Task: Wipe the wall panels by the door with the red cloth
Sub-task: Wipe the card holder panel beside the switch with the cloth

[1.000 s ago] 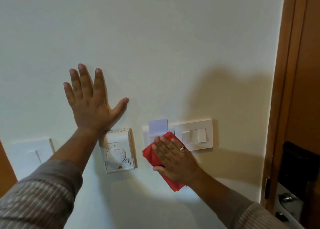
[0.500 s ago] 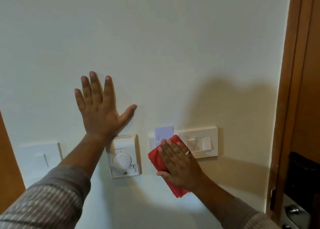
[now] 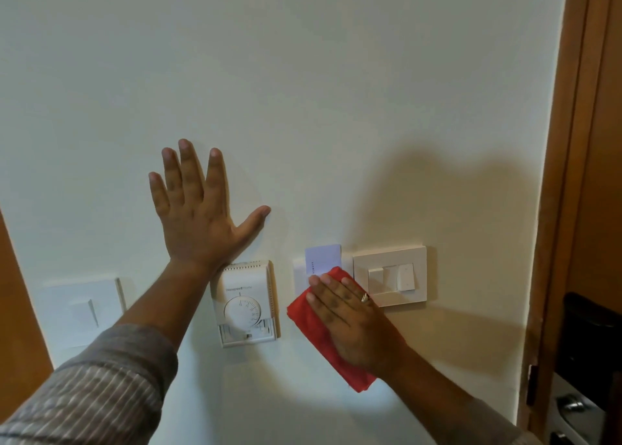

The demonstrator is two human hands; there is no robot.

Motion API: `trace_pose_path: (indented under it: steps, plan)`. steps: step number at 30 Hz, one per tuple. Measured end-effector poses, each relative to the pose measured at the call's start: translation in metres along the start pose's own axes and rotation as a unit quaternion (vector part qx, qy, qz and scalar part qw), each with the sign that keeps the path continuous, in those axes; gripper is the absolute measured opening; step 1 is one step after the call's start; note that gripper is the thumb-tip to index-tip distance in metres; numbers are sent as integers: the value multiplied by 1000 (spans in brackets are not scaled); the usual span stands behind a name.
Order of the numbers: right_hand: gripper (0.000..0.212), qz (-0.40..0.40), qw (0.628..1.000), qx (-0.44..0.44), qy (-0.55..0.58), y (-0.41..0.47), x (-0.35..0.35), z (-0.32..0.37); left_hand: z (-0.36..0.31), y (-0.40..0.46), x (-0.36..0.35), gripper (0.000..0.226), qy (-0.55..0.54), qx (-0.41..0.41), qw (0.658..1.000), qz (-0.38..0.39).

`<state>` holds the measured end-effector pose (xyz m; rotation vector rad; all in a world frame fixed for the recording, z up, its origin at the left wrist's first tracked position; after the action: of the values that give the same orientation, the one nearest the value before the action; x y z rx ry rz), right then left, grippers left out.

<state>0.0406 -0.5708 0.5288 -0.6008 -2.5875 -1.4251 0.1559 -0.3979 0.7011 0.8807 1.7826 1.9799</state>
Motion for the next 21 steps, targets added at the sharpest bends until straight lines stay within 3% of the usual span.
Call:
trace_pose_path:
  steps: [3, 6, 10, 13, 15, 18, 21]
  plan:
    - [46, 10, 974, -209, 86, 0, 6, -24, 1, 0, -2, 110, -2, -2, 1000, -6]
    - [53, -66, 936, -345, 24, -13, 24, -34, 1, 0, -4, 110, -2, -3, 1000, -2]
    - [48, 9, 852, -500, 155, -26, 14, -41, -2, 0, -1, 110, -8, 5, 999, 31]
    - [26, 55, 776, -552, 302, -30, 8, -38, -3, -2, 6, 110, -33, 14, 995, 91]
    - [24, 71, 757, -553, 340, -29, 11, -36, 0, -16, 14, 109, -79, 40, 988, 128]
    - [26, 94, 733, -555, 381, -22, 24, -16, 2, -74, 47, 93, -202, 85, 970, 106]
    - [19, 86, 660, -580, 469, -10, 35, 10, -5, -149, 59, 84, -324, 174, 918, 149]
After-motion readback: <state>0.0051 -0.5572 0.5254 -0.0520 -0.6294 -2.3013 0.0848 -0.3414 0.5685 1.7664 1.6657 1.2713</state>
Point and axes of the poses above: each hand's wrist, its own y-axis towards the middle knuckle, its own x-axis out of the back of the hand, z = x × y, the point moved 8 cm from there along y, towards the middle knuckle, and after that the axes turned 10 degrees about -y, right-handed, at the moved point
